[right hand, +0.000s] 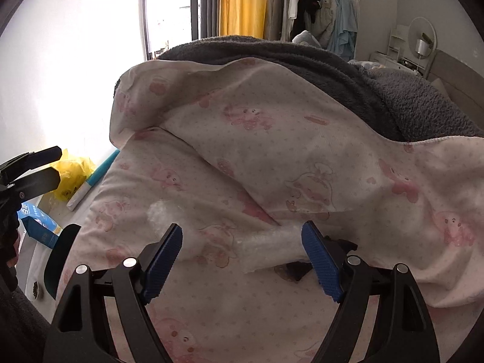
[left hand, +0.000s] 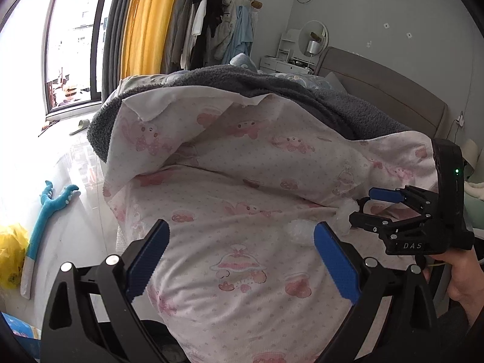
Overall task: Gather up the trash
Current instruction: 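Grasp a bubble-wrap piece with the left tool while the right grasps another bubble-wrap piece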
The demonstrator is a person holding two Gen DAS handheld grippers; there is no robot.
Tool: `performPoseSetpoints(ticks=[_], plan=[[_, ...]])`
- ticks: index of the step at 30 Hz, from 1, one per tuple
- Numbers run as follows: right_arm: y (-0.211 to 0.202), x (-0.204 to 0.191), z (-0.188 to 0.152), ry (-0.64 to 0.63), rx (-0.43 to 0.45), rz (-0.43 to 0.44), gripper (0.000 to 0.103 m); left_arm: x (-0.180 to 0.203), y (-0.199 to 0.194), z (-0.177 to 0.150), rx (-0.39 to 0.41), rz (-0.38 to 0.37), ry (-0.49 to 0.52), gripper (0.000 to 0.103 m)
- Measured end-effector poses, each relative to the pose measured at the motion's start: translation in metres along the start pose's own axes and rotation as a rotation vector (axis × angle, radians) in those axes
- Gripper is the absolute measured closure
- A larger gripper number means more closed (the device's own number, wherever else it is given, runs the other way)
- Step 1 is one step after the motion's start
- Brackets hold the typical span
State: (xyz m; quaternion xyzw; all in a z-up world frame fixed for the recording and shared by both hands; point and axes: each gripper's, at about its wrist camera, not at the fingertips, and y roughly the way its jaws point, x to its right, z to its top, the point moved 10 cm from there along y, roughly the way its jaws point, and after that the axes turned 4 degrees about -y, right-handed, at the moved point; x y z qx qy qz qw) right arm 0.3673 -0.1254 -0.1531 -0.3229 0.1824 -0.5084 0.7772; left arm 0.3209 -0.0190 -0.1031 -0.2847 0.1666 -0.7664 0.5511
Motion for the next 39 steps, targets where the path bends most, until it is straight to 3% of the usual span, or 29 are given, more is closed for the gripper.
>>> performPoseSetpoints(ticks=[8,23,29,39], plan=[[0.018,0.018,-0.014,-0.030,-0.049,-0.002,0.021,0.022,0.026,-0.007,-0.042,-0.027,0.053,0.005],[0.043,0.022,-0.021,-0.066,-0.071,0.073,0.021,0.062,0.062,-0.024,-0.115,-0.092,0.103,0.005],[0.049,0.023,-0.024,-0.078,-0.093,0.079,0.039,0.072,0.076,-0.033,-0.150,-0.085,0.125,0.005],[0.027,0.041,-0.019,0.051,-0.009,0.148,0.041,0.084,0.093,-0.038,-0.167,-0.072,0.150,0.006]])
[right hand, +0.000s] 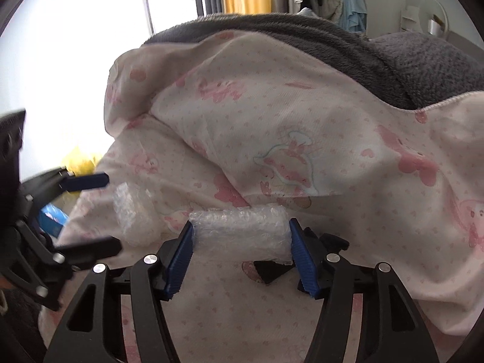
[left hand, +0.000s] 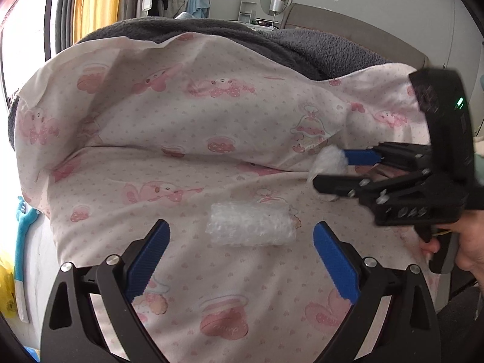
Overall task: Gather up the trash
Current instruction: 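Grasp a bubble-wrap piece with the left tool while the right grasps another bubble-wrap piece, then carry the bubble wrap to the bin and open the left tool while the right holds its piece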
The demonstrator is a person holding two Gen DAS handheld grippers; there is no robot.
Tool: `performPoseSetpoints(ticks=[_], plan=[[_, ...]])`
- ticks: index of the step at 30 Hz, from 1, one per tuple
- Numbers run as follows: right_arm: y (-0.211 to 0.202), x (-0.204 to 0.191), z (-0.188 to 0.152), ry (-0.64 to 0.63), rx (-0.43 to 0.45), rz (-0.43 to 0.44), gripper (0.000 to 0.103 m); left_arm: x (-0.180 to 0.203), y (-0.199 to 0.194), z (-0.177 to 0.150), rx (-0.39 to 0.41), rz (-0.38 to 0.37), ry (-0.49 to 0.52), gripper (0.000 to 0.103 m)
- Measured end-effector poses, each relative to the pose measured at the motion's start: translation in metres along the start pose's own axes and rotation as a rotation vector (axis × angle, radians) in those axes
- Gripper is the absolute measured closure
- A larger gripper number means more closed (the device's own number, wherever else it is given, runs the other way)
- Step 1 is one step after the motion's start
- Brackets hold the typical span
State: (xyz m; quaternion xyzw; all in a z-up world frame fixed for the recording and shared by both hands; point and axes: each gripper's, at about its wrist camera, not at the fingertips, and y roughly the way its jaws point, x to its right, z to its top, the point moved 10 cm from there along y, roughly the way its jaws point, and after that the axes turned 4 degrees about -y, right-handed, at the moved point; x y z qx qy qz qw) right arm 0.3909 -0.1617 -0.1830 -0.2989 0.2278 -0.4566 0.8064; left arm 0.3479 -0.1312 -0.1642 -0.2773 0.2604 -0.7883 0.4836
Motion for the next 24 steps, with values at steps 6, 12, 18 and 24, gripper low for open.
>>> performPoseSetpoints(ticks=[6,12,18,24], plan=[[-0.023,0.008,0.005,0.061,0.070,0.011,0.041,-0.002,0.012,-0.001,-0.021,0.046,-0.009,0.009],[-0.040,0.004,0.005,0.087,0.089,0.009,0.041,-0.001,0.017,0.001,-0.033,0.061,-0.017,0.024],[-0.054,-0.007,0.007,0.125,0.111,0.017,0.041,0.006,0.021,-0.001,-0.047,0.066,-0.010,0.038],[-0.070,-0.010,0.009,0.166,0.143,-0.007,0.041,0.008,0.005,-0.006,-0.021,0.085,0.009,0.040]])
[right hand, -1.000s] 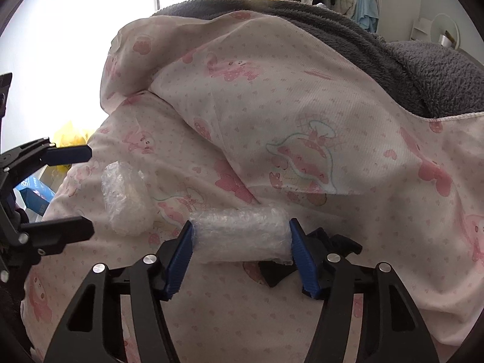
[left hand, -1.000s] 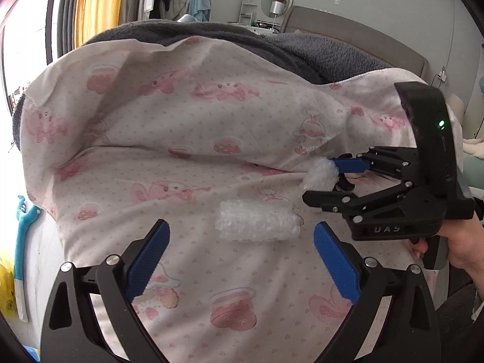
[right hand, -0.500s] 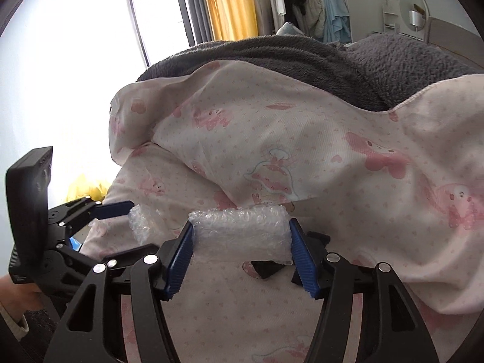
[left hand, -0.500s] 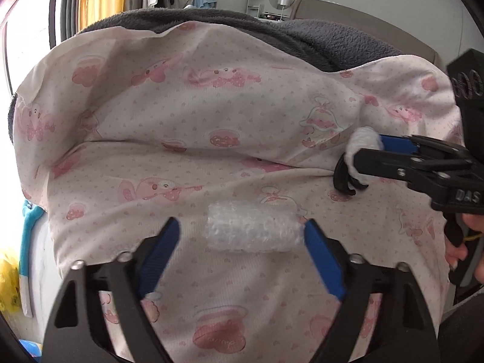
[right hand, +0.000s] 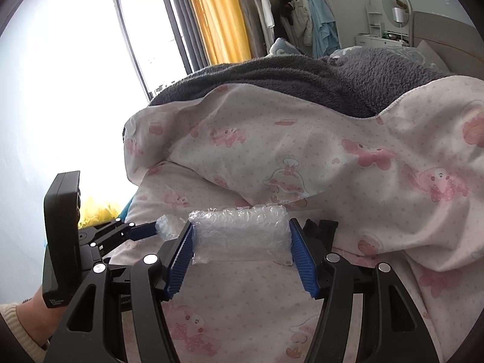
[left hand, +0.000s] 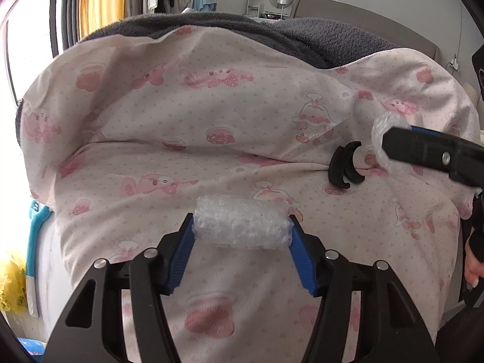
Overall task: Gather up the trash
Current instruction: 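Carry the bubble wrap to the bin and open the left tool while the right holds its piece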
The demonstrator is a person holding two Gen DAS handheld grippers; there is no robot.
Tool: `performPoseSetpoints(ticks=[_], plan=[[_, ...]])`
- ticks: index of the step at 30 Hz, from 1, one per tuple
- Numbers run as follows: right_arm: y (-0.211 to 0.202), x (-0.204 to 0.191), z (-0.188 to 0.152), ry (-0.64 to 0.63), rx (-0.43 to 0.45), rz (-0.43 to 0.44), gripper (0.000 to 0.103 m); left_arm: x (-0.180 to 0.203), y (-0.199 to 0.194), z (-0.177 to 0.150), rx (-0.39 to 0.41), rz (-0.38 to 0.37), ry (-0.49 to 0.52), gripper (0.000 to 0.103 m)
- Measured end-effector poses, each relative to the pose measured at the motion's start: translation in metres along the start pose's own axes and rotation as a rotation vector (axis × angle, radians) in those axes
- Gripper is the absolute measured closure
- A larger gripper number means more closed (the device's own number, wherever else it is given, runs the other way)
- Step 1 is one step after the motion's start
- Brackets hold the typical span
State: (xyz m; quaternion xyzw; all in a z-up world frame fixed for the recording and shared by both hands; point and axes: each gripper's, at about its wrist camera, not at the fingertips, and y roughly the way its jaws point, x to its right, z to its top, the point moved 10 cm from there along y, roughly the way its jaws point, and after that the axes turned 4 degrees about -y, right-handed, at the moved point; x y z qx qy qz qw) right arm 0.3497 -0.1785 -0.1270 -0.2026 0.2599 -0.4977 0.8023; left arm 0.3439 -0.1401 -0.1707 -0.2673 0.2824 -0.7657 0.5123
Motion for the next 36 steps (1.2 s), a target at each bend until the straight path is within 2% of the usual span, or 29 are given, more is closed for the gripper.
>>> performPoseSetpoints(ticks=[8,13,18,25,33,36], plan=[[-0.017,-0.016,-0.002,0.046,0.016,-0.027,0.041,-0.021,-0.035,-0.006,0.044,0.057,-0.020,0.040],[-0.025,-0.039,-0.007,0.034,0.021,-0.011,0.041,-0.044,-0.052,-0.015,0.068,0.106,-0.085,0.040],[-0.031,-0.071,-0.014,0.015,0.020,0.017,0.041,-0.066,-0.070,-0.019,0.106,0.146,-0.108,0.040],[-0.031,-0.117,-0.016,-0.020,0.021,0.058,0.041,-0.104,-0.083,-0.044,0.073,0.189,-0.163,0.040],[-0.022,-0.166,-0.009,-0.042,0.025,0.117,0.041,-0.149,-0.109,-0.072,0.067,0.283,-0.186,0.041],[-0.017,-0.187,-0.008,-0.057,0.019,0.142,0.041,-0.165,-0.113,-0.085,0.049,0.285,-0.211,0.041]])
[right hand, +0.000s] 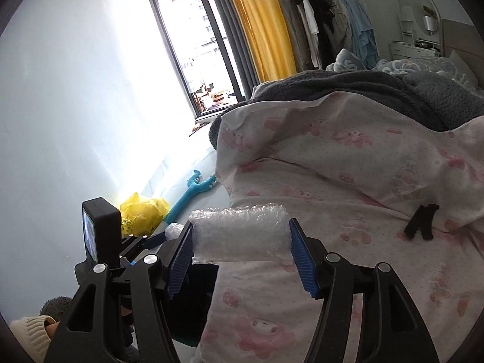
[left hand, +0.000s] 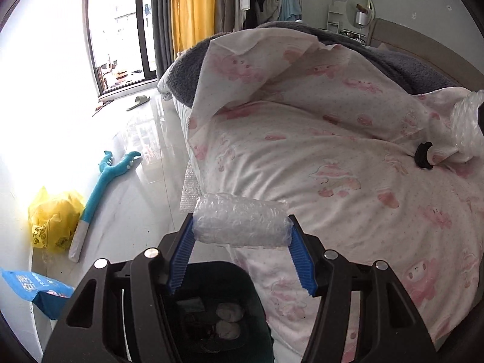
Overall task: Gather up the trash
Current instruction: 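Carry the bubble wrap to the bin and open the left tool while the right holds its piece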
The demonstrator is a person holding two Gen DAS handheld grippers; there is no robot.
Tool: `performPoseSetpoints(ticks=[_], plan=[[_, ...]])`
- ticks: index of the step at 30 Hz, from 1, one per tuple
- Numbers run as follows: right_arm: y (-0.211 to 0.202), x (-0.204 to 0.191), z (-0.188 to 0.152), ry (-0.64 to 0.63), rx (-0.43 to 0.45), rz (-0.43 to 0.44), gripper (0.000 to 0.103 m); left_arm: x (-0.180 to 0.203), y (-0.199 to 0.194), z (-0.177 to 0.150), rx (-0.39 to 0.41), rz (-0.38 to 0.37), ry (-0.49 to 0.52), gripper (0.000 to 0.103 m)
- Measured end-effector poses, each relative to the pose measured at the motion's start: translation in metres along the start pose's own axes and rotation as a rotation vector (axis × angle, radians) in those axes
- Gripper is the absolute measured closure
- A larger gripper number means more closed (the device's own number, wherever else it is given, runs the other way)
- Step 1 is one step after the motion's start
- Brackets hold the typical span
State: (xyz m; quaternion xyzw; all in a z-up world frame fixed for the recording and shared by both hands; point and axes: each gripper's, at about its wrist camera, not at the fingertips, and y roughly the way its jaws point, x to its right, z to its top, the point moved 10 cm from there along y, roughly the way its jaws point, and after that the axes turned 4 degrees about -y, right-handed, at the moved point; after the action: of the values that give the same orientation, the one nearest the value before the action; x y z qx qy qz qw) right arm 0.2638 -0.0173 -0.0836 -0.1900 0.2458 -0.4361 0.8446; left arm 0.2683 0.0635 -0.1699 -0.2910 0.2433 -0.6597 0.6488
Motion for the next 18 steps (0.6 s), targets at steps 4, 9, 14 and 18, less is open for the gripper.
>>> performPoseSetpoints(ticks=[4,9,14,18], plan=[[0.012,-0.021,0.000,-0.014,-0.018,0.029,0.041,-0.024,0.002,-0.014,-0.027,0.042,0.004,0.041],[0.028,-0.048,-0.003,-0.041,-0.049,0.060,0.041,-0.052,0.011,-0.036,-0.096,0.064,-0.027,0.041],[0.051,-0.071,-0.012,-0.065,-0.104,0.084,0.041,-0.071,0.023,-0.063,-0.172,0.083,-0.027,0.041],[0.064,-0.087,-0.018,-0.091,-0.132,0.093,0.041,-0.084,0.028,-0.079,-0.220,0.082,-0.043,0.041]])
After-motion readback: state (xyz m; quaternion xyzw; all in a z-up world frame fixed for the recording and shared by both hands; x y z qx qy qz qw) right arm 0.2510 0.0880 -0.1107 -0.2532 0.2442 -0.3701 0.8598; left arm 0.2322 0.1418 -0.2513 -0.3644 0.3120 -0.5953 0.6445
